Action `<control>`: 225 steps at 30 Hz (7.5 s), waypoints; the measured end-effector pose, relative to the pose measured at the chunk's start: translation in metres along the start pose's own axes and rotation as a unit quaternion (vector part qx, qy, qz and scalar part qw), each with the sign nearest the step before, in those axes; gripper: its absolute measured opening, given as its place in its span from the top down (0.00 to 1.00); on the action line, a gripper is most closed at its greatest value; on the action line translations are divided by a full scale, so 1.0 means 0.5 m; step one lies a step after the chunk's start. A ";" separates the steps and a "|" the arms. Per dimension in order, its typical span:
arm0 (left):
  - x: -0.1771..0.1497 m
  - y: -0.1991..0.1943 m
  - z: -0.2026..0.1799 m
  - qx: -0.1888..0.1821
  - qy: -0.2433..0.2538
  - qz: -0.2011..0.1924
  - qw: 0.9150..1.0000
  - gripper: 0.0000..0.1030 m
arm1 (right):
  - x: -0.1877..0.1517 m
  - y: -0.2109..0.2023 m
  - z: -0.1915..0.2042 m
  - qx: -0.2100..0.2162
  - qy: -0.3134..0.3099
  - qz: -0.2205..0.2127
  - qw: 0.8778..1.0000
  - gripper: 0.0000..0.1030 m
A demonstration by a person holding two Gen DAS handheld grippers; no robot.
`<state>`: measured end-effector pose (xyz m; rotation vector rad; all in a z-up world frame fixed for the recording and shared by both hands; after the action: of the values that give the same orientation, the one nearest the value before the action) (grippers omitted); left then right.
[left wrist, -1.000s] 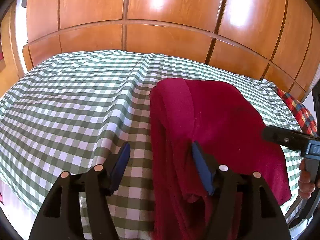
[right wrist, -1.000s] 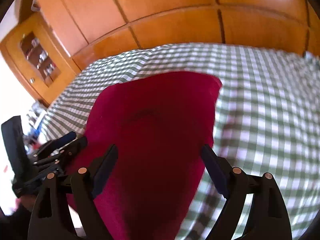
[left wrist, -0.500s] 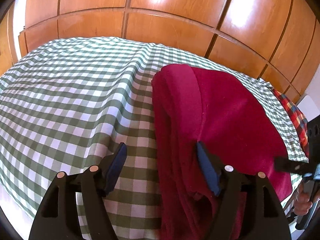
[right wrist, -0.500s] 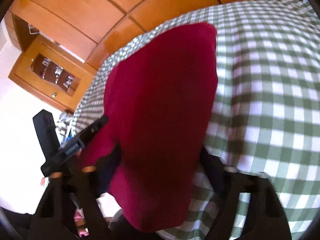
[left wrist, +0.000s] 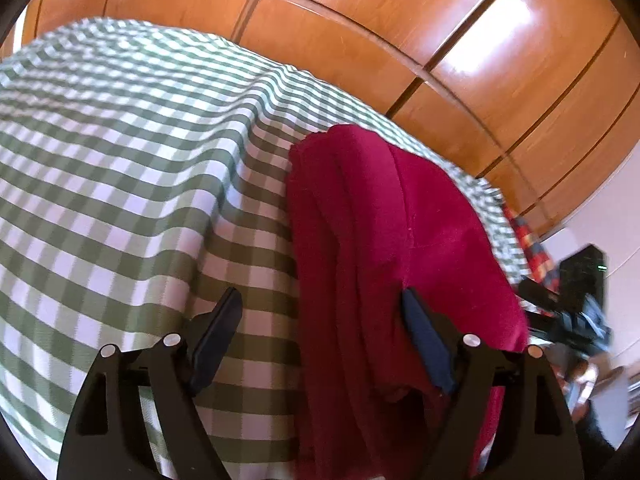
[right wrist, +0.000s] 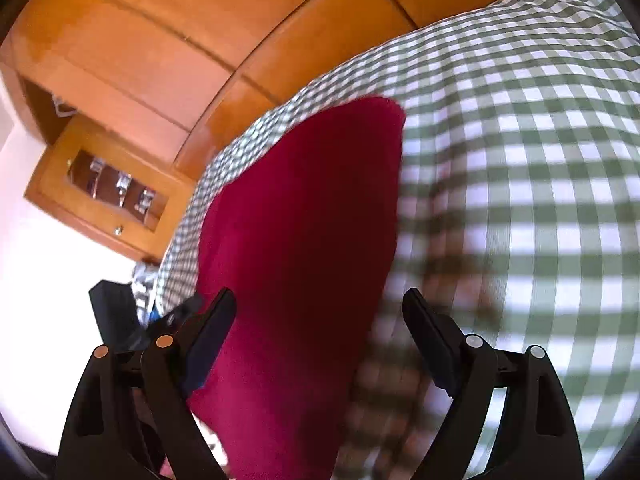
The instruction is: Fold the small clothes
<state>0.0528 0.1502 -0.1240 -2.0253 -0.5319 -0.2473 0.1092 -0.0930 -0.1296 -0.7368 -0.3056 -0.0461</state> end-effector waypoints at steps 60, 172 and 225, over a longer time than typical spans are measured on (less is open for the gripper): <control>0.158 0.409 -0.706 0.067 0.331 0.075 0.938 0.47 | -0.004 -0.473 -0.440 -0.171 0.179 -0.219 0.944 0.34; 0.005 0.125 -0.561 0.147 0.254 -0.093 0.951 0.03 | -0.150 -0.427 -0.131 -0.477 0.142 -0.306 0.811 0.05; 0.006 0.097 -0.583 0.142 0.260 -0.114 0.948 0.03 | -0.146 -0.419 -0.153 -0.474 0.149 -0.300 0.814 0.05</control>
<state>0.0916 -0.1226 -0.0175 -1.5329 -0.4341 -0.7756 0.0283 -0.3042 -0.0668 -1.5817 -0.1873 -0.9724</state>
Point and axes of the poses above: each gripper's, at about its wrist camera, not at the fingertips, and y roughly the way its jaws point, z to its left, x to its top, the point moved 7 cm from there along y, roughly the way its jaws point, and after that the axes turned 11 degrees about z, right-handed, at the moved point
